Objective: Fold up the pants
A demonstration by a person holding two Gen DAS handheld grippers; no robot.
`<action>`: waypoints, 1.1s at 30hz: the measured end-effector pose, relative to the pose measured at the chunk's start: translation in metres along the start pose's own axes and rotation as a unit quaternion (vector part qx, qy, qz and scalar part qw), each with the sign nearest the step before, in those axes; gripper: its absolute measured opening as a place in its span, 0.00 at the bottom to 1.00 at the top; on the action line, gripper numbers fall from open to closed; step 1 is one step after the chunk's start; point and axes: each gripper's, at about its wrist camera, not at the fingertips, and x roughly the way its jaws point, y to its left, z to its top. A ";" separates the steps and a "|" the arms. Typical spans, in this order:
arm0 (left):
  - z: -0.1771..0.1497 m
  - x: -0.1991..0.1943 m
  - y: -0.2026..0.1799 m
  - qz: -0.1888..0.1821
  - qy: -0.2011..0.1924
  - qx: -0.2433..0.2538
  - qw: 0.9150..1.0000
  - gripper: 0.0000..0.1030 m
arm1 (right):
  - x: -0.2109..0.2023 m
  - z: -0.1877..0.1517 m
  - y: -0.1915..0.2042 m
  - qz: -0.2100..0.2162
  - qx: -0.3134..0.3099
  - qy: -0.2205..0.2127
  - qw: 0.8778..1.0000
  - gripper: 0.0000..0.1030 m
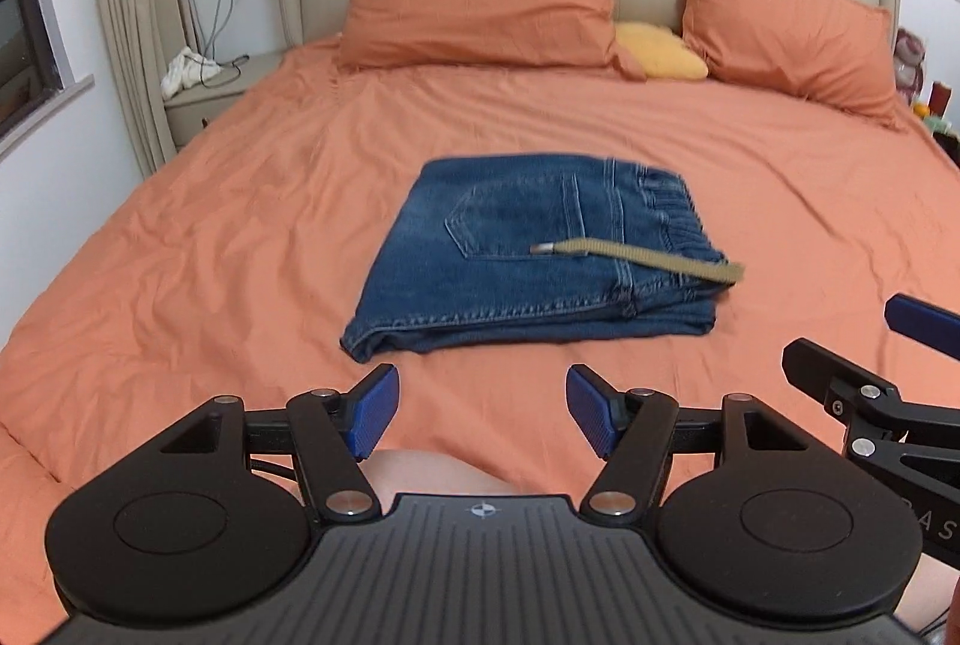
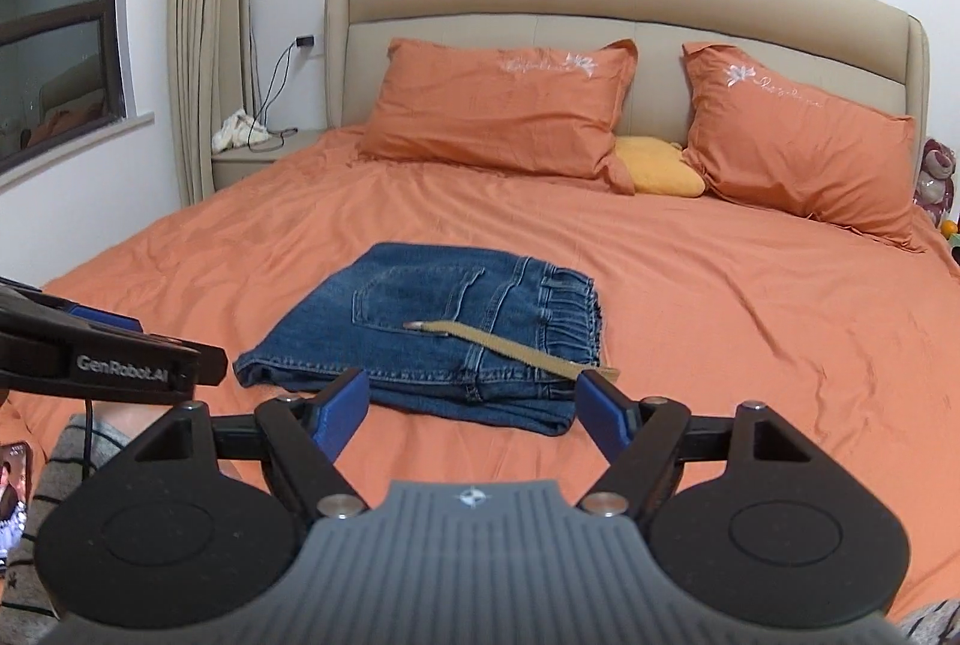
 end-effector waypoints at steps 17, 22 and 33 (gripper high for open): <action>0.008 0.013 -0.002 0.003 0.013 0.011 1.000 0.73 | 0.015 0.009 -0.009 0.000 0.016 0.006 1.000 0.71; 0.009 0.012 -0.002 0.003 0.013 0.012 1.000 0.73 | 0.012 0.009 -0.009 0.001 0.016 0.003 1.000 0.72; 0.007 0.010 -0.004 0.004 0.010 0.015 1.000 0.73 | 0.008 0.008 -0.010 0.005 0.018 0.000 1.000 0.74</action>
